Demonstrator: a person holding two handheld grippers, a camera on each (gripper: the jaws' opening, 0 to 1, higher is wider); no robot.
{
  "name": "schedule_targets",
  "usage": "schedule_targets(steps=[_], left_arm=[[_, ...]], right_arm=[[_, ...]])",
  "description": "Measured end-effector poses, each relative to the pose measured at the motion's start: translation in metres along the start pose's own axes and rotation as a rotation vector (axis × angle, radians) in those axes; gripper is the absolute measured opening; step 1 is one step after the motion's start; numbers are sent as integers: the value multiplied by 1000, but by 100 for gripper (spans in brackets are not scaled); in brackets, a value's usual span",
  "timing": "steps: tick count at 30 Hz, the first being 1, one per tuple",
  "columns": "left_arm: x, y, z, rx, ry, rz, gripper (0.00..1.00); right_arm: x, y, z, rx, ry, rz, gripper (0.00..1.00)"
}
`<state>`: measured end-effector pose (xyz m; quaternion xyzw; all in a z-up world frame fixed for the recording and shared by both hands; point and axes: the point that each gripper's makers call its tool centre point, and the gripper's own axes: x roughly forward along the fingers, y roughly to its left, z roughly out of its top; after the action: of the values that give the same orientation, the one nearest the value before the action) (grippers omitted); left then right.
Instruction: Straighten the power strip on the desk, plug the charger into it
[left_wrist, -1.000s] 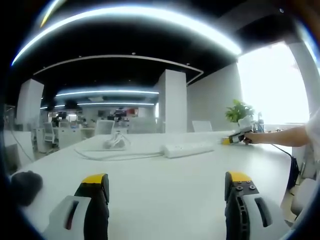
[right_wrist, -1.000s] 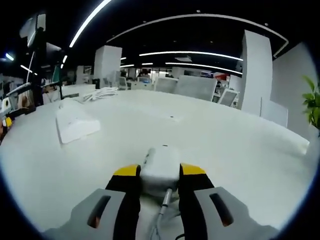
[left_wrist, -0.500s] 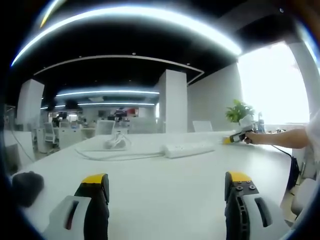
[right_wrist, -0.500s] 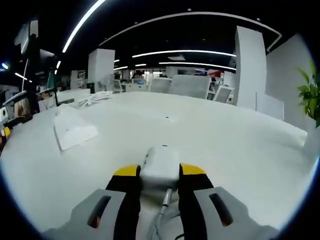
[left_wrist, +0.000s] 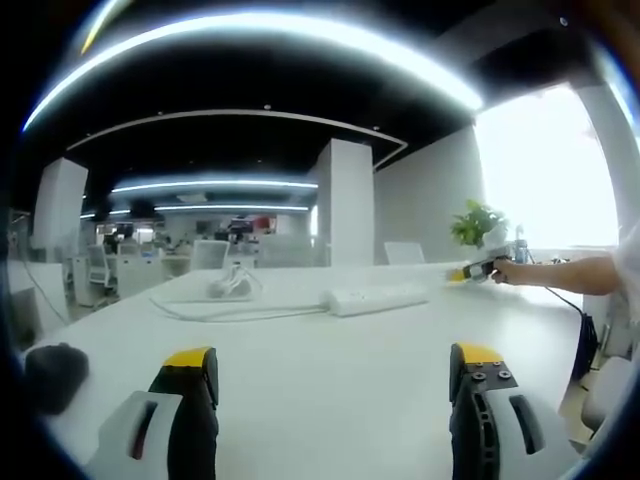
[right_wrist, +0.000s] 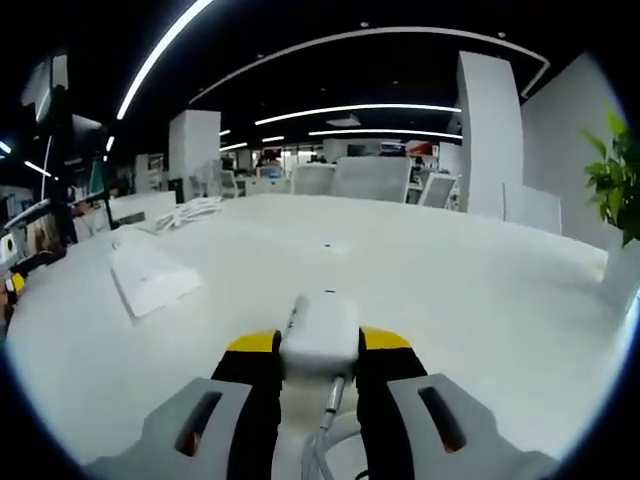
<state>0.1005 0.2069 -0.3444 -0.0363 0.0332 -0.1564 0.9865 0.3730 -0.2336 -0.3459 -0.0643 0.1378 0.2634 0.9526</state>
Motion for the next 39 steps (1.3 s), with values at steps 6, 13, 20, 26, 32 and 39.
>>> schedule_targets(steps=[6,13,20,26,32,39], left_arm=[[-1,0,2,1,-5,-3,99],[-2,-3,1,0,-5,-9,99],[-3,-5,3,3,-9,-15,99],[-5,-5,4,3,-11,-13,99],[-6,-5,5,5,-13,-13,99],[-9,-7,5,6,-13,-17,99]], right_arm=[[-6,0,9,2,-16,1,27],[-7,-4,13,1,-19,-3,27],[-11,0,17,-1,-24,-7,27],[-15,0,21,-2,-29,-15,27],[-18,2,26,-5,-32,-16,27],[-21,3,30,-3,-32,-18,27]])
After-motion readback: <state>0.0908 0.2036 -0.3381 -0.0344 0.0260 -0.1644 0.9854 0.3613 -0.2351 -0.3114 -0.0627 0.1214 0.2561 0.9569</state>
